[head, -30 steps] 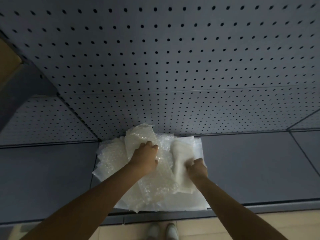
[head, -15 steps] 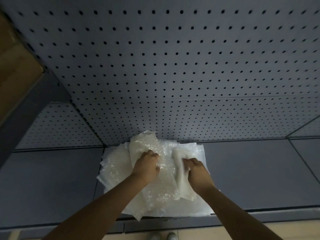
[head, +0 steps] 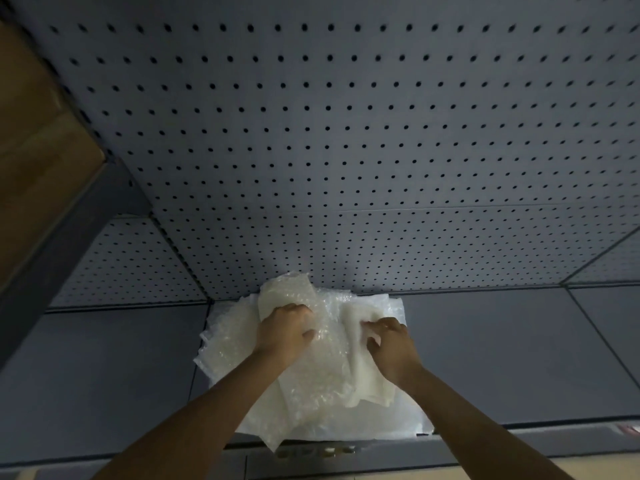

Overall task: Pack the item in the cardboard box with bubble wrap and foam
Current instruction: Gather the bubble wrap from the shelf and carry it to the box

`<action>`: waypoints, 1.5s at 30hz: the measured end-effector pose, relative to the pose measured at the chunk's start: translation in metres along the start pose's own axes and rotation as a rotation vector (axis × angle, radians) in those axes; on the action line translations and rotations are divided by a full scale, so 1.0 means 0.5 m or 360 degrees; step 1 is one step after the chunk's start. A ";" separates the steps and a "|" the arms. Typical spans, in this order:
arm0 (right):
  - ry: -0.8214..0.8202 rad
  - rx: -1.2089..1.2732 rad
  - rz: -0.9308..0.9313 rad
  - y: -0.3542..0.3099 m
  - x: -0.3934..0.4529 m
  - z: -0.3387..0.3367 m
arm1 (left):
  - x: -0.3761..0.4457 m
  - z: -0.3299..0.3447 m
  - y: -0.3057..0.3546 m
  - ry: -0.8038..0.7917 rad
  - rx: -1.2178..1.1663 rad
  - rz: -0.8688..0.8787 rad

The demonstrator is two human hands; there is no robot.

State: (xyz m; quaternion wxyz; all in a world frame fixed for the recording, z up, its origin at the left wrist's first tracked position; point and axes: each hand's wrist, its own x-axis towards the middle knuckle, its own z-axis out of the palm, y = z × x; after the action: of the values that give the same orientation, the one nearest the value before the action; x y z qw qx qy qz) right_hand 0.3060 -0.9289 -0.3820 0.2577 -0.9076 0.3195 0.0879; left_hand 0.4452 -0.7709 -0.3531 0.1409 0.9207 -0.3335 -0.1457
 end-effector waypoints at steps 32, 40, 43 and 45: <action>-0.0646 0.1106 0.0838 0.106 -0.010 -0.031 | -0.088 -0.048 -0.269 -0.0597 -0.1577 -0.1021; -0.0600 0.1031 0.0899 0.088 0.003 -0.023 | -0.070 -0.017 -0.284 -0.0596 -0.1787 -0.1082; -0.0593 0.1100 0.0905 0.077 0.006 -0.021 | -0.068 -0.020 -0.255 -0.0589 -0.1706 -0.1005; -0.0562 0.1161 0.0859 0.080 0.010 -0.013 | -0.068 -0.020 -0.237 -0.0549 -0.1642 -0.0949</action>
State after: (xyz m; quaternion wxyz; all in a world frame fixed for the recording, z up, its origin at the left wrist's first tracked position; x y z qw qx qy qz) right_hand 0.2847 -0.9616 -0.3945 0.5774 -0.6140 0.5048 0.1866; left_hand 0.4917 -0.6593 -0.3803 0.4650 0.7507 0.0336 -0.4680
